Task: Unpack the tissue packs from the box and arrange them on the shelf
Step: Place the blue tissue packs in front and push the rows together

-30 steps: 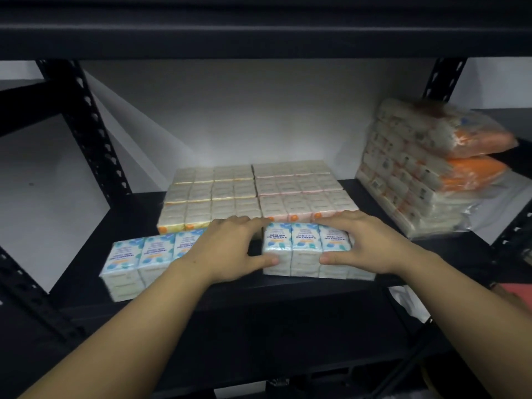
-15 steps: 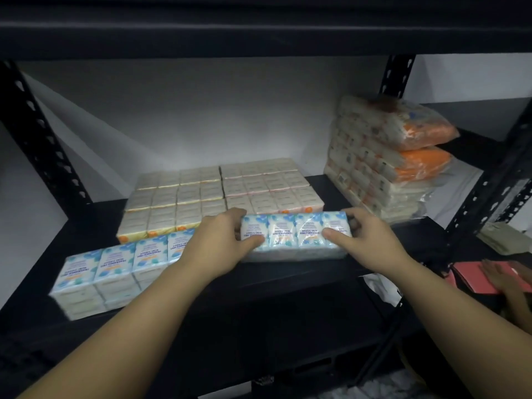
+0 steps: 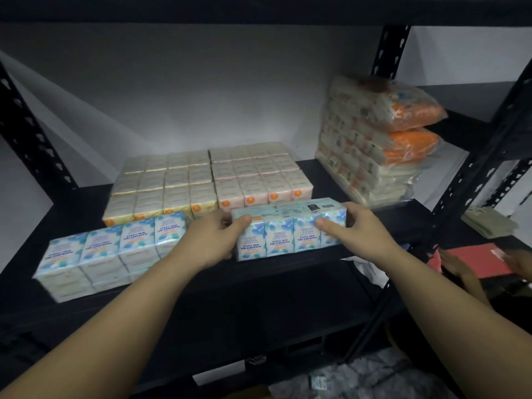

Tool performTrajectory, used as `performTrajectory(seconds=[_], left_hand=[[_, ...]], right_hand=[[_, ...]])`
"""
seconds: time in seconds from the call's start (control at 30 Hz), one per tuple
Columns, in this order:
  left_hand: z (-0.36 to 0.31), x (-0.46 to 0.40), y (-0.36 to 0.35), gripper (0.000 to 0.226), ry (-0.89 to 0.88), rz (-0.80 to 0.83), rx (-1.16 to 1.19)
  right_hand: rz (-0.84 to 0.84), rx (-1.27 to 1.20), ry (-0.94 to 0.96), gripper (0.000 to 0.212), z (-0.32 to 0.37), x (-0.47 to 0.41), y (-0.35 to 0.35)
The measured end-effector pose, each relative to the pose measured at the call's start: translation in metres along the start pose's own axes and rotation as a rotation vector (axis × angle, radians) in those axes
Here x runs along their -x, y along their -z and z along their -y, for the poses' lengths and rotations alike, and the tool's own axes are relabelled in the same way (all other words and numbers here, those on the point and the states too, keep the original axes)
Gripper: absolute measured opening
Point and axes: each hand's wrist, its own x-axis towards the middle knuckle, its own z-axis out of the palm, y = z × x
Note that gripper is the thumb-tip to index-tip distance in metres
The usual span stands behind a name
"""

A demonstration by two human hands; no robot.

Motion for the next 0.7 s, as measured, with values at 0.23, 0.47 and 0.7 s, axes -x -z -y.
performTrajectory(seconds=[0.23, 0.47, 0.7], left_hand=[[-0.008, 0.01, -0.001, 0.037, 0.056, 0.1, 0.214], [-0.025, 0.011, 0.008, 0.033, 0.048, 0.06, 0.472], [-0.022, 0.012, 0.003, 0.043, 0.033, 0.003, 0.474]], right_hand=[[-0.091, -0.132, -0.051, 0.04, 0.013, 0.008, 0.0], [-0.162, -0.398, -0.078, 0.035, 0.022, 0.01, 0.013], [-0.154, -0.349, -0.03, 0.024, 0.028, 0.009, 0.01]])
